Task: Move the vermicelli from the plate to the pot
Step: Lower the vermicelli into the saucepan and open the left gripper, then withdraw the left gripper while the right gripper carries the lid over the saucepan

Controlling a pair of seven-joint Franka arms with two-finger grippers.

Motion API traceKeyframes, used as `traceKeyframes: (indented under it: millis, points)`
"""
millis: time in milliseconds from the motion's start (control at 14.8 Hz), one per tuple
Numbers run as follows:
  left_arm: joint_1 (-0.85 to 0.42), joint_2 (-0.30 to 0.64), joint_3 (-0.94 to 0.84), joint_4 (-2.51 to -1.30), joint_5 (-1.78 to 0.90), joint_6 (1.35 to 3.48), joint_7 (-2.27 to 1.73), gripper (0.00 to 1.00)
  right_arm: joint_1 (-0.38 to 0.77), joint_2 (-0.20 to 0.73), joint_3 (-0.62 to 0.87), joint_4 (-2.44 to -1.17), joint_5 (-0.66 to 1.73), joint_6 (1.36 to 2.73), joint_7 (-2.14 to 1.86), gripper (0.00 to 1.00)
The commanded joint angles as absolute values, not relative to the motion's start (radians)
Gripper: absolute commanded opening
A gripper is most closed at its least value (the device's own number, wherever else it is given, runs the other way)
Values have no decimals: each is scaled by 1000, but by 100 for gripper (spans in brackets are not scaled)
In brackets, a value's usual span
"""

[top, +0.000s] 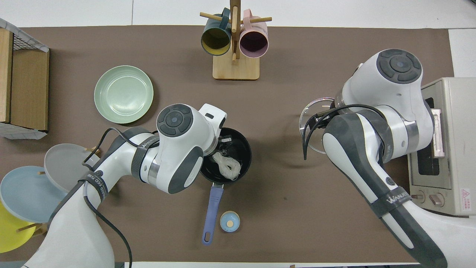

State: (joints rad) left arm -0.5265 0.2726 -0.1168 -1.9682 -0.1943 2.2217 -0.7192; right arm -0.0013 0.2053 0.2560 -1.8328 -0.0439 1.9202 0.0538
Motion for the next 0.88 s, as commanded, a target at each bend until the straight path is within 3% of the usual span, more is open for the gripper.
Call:
traceKeyframes:
  millis: [0, 338, 810]
  points:
    - [-522, 253, -115, -1961, -202, 2211, -684, 99, -8, 204, 268, -1809, -55, 1891, 75, 49]
    - [-445, 151, -103, -1715, -202, 1765, -667, 100, -6, 209, 328, -1747, -58, 1833, 156, 49]
    - [-186, -38, -98, -1698, -142, 1609, -352, 100, 29, 230, 469, -1707, -77, 1841, 447, 49]
